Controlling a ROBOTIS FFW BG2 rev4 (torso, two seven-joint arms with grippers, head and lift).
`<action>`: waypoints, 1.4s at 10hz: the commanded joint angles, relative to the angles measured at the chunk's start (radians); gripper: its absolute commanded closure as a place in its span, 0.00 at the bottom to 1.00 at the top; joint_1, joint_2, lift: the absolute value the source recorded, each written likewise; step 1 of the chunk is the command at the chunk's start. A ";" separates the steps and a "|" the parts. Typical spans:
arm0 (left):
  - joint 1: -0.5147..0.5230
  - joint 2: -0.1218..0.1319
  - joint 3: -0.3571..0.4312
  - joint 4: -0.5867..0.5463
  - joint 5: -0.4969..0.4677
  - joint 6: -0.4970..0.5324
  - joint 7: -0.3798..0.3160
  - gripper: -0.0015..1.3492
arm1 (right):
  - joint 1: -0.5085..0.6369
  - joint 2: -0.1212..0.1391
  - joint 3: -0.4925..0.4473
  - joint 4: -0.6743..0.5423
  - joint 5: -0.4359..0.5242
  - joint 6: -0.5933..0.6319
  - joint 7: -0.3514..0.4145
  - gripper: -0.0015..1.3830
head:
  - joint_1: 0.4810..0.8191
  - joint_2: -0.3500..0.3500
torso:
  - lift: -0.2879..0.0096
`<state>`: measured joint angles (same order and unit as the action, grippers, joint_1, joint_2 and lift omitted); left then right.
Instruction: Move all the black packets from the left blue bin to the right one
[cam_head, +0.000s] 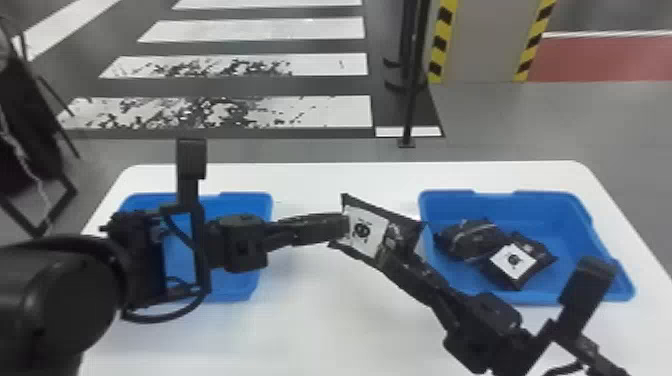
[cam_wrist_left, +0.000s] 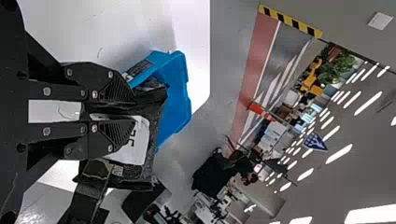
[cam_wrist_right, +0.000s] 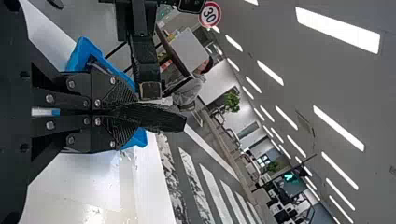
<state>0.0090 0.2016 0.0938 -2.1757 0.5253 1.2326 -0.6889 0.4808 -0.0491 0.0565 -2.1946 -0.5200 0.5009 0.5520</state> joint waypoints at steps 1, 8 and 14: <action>0.040 -0.016 0.032 0.000 0.023 -0.072 0.008 0.37 | 0.003 0.000 -0.013 -0.001 -0.004 0.000 0.000 0.93 | 0.63 0.58 | 0.50; 0.290 -0.053 0.239 -0.160 0.037 -0.320 0.031 0.21 | -0.206 -0.034 -0.292 0.227 0.103 -0.044 -0.029 0.93 | 0.63 0.51 | 0.50; 0.393 -0.065 0.339 -0.216 0.051 -0.325 0.034 0.23 | -0.388 -0.054 -0.370 0.527 0.273 -0.098 -0.083 0.41 | 0.63 0.31 | 0.50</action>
<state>0.4021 0.1369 0.4235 -2.3890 0.5789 0.9158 -0.6545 0.0882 -0.1059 -0.3111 -1.6679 -0.2453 0.4036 0.4685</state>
